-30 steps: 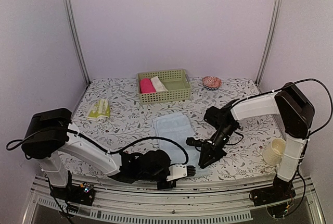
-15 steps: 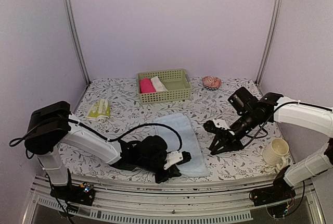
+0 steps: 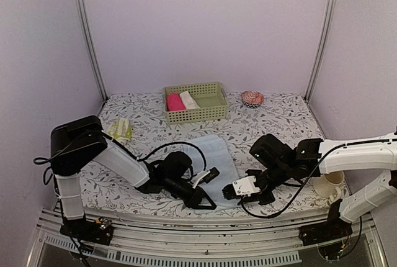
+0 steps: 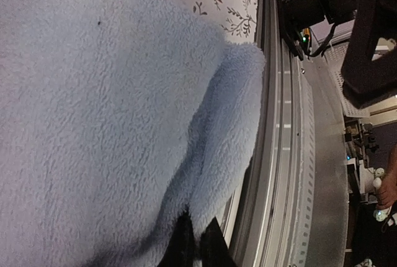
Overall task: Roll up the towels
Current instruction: Roll the towel at the center of the board.
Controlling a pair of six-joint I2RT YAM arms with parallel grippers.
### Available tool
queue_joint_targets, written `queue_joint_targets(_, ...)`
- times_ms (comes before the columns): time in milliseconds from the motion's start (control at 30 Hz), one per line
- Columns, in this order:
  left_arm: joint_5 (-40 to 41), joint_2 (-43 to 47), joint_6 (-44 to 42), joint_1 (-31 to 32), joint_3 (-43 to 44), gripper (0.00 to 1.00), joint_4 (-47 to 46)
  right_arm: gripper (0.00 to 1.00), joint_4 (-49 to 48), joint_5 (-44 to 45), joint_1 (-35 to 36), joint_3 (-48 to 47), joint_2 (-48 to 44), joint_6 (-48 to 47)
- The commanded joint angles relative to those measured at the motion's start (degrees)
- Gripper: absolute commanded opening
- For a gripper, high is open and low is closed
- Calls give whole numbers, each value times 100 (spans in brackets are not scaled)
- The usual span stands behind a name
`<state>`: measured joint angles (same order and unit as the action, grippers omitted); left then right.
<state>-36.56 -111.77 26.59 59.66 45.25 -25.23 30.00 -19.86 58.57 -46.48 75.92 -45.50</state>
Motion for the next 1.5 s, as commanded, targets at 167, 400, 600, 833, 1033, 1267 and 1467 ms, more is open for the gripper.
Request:
queue_joint_targets(167,-344,-376,877,-173,-221,0,-456,15,-907,743,821,56,1005,-67)
queue_joint_targets(400,-360,-398,950,-196,-315,0,-521,13,-1457,1602,822,-4,1533,313)
queue_joint_targets(600,-357,-416,952,-233,-311,0,-491,15,-1328,1390,825,3,1401,304)
queue_joint_targets(833,-370,-449,990,-238,-289,0,-491,18,-1172,1166,830,-27,1114,181)
queue_joint_targets(1033,-392,-508,1038,-252,-280,0,-531,18,-1409,1385,825,191,1438,185)
queue_joint_targets(1267,-414,-505,1037,-270,-333,0,-522,22,-1652,1869,817,222,1764,266)
queue_joint_targets(1467,-397,-474,1005,-335,-372,0,-421,30,-1597,1803,800,297,1983,208)
